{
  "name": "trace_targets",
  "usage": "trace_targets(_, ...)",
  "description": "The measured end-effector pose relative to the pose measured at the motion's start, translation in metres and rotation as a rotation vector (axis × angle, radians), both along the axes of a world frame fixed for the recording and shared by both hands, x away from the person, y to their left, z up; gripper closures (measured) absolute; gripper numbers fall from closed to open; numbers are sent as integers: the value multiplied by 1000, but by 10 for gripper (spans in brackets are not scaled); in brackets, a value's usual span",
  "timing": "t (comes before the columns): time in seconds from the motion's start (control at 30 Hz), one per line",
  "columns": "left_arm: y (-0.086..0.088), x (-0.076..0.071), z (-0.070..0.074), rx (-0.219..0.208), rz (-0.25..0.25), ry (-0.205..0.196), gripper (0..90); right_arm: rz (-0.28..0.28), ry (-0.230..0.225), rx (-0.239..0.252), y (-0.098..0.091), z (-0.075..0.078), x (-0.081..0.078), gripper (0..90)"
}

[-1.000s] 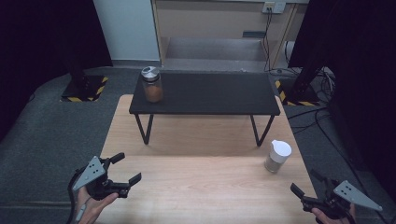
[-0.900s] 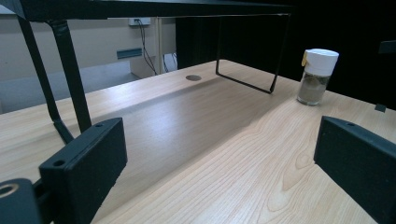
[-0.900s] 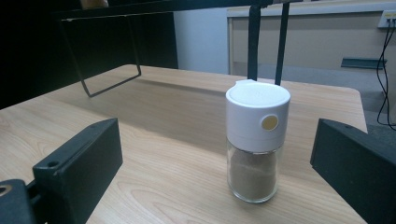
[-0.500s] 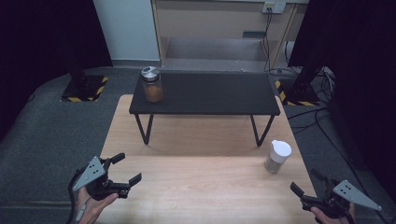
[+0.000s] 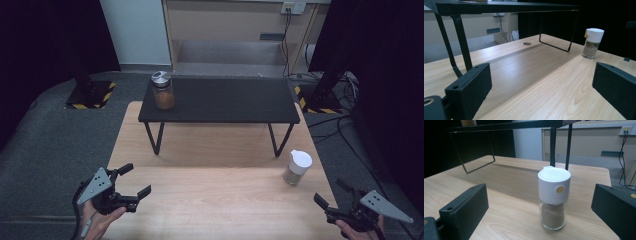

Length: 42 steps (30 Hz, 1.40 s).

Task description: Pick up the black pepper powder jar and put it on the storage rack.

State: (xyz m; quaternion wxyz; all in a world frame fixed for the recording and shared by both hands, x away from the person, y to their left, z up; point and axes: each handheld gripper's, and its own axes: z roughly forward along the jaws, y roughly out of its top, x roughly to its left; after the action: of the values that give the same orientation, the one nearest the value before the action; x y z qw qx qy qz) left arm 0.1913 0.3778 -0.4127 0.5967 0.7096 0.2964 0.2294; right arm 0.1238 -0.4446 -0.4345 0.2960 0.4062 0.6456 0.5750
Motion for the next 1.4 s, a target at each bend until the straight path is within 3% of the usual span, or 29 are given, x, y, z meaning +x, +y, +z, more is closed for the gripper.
trace_targets(0.53,0,0,0,2,4,3,15,13,8,-59,-1,38,13,15)
trace_targets(0.73,1,-1,-1,-4,10,4,16,19,33,-76,3,52,24,21)
trace_targets(0.97,1,-2,-1,-5,10,5,16,21,57,-71,5,58,37,22)
trace_targets(1.4,1,-1,-1,-3,12,8,16,51,111,-124,17,62,70,20)
